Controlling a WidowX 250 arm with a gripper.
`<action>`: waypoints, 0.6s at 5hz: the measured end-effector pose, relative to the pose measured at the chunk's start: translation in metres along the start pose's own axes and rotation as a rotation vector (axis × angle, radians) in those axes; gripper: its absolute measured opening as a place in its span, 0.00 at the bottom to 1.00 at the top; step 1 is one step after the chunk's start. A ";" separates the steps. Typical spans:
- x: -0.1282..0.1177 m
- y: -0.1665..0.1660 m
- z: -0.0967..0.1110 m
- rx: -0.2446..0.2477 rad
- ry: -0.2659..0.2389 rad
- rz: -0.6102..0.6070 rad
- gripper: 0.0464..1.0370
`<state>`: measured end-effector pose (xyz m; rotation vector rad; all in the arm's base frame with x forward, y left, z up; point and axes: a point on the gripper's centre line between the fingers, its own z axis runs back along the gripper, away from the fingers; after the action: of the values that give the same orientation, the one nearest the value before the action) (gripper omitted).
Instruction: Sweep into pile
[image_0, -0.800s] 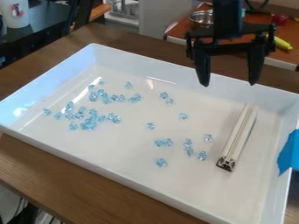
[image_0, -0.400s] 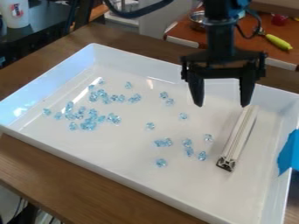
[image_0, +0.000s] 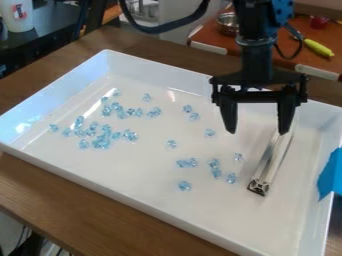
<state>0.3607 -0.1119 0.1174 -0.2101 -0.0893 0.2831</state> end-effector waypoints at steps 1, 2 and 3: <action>-0.007 -0.007 -0.001 -0.003 0.014 0.001 0.96; -0.010 -0.015 -0.002 -0.002 0.003 -0.007 0.96; -0.013 -0.018 -0.011 0.023 0.008 -0.012 0.96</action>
<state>0.3545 -0.1352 0.1095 -0.1877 -0.0798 0.2710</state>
